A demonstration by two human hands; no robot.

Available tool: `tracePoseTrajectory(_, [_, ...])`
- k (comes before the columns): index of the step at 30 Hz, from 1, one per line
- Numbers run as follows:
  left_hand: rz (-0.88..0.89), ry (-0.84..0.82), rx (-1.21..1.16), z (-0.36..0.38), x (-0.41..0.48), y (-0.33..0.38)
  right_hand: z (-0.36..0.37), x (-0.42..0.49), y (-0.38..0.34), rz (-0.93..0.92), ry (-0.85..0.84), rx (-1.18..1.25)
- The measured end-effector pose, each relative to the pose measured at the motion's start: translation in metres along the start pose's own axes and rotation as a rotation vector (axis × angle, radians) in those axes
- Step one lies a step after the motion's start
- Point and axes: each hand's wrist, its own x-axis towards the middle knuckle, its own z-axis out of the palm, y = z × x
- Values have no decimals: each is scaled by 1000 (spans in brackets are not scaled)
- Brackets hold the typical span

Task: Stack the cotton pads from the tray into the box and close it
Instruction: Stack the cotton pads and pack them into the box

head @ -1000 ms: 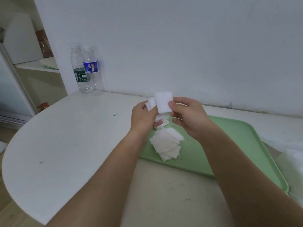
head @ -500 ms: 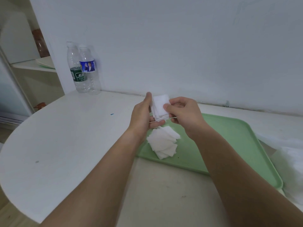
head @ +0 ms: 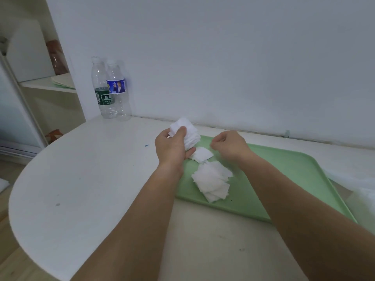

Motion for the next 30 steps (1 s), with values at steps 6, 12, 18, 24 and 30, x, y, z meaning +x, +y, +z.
tracePoseTrajectory(6, [-22,7,-31,-1,2,3,18,11,-9,74,-116,-348])
tracePoseTrajectory(12, [-13,12,-29,-1,5,2,24,11,-20,38,-254,-249])
tracePoseTrajectory(18, [-8,20,-44,-3,6,3,26,9,-16,-37,-257,-82])
tracePoseTrajectory(24, [-2,9,-54,-5,6,6,-6,-14,-15,-7,-142,480])
tracePoseTrajectory(30, [-15,-207,100,3,-9,2,-55,-45,0,-53,-115,752])
